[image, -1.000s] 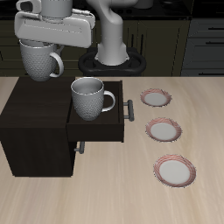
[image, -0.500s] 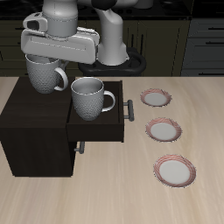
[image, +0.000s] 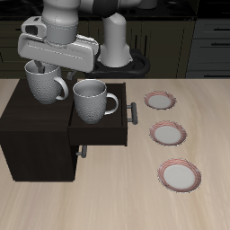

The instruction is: Place the porcelain mug that is on the plate onto the top of the cabinet

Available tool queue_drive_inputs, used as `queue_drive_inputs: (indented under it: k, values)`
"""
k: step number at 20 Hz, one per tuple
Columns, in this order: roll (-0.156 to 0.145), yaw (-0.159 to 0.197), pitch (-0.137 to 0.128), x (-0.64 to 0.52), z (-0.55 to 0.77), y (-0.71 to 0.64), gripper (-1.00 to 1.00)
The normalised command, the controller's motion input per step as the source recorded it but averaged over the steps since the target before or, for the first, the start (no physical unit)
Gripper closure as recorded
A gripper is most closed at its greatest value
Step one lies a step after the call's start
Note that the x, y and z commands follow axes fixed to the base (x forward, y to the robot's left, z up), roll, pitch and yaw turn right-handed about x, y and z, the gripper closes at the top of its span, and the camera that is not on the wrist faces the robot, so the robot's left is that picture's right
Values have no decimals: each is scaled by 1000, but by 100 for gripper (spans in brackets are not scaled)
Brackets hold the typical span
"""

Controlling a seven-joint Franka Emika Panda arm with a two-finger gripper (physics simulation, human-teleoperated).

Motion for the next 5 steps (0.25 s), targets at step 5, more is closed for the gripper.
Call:
queue_drive_inputs:
  k: [5]
  values:
    - [-23,-7,6,-11,-9,-38,-100]
